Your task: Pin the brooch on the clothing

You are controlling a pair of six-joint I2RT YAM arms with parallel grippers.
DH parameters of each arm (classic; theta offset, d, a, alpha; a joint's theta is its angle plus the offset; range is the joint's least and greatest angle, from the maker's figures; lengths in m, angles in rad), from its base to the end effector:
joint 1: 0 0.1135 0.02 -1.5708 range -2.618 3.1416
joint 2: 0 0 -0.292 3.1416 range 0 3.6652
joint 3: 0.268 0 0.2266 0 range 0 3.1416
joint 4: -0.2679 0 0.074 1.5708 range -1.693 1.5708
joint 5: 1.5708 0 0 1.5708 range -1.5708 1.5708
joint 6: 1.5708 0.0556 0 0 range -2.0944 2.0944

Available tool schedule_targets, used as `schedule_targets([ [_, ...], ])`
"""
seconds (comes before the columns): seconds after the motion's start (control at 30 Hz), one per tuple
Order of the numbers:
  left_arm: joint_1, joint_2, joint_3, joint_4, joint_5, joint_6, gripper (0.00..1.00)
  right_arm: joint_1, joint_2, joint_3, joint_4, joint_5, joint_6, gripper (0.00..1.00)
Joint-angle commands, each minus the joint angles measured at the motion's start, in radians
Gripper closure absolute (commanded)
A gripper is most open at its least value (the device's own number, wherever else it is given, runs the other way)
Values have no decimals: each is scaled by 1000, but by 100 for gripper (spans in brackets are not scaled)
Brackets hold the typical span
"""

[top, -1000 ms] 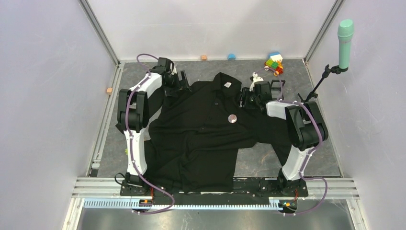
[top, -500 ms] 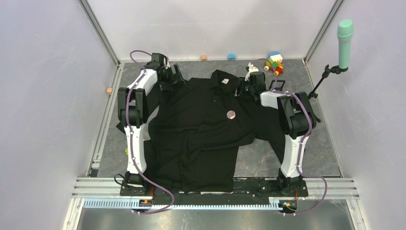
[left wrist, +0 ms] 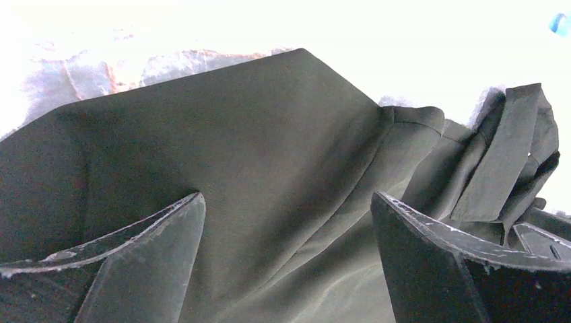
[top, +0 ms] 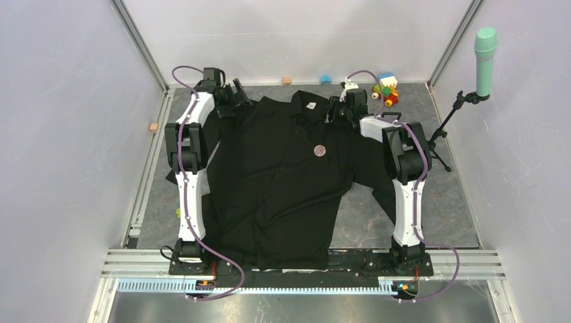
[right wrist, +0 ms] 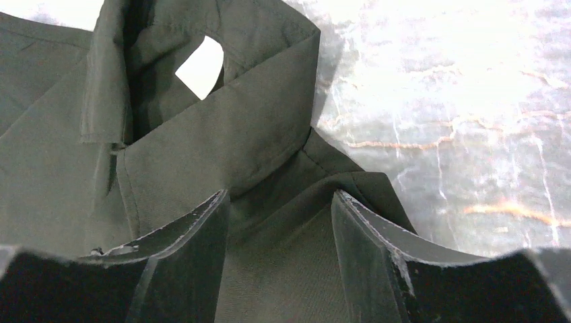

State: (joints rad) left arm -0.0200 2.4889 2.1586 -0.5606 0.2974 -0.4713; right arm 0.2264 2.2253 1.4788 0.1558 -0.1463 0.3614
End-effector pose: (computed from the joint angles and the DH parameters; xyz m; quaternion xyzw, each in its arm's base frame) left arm 0.5577 -0.0275 0.1779 -0.1604 0.9198 -0.2157 0.2859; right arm 0.4913 0.1215 0.1690 0.0250 0.8802 0.1977 0.4306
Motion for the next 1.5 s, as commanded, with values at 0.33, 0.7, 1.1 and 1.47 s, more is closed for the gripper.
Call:
schedule_targets([
  [0.33, 18, 42, 77, -11, 8, 45, 0, -5, 66, 206, -214, 19, -98, 2],
  [0.7, 18, -335, -72, 88, -37, 112, 0, -20, -348, -5, -252, 282, -233, 2],
  [1.1, 15, -1070, -771, 385, -273, 137, 0, -19, -1098, -629, -104, 664, -317, 2],
  [1.47, 0, -1724, -1302, 279, -419, 171, 0, -16, -1534, -935, -139, 727, -328, 2],
])
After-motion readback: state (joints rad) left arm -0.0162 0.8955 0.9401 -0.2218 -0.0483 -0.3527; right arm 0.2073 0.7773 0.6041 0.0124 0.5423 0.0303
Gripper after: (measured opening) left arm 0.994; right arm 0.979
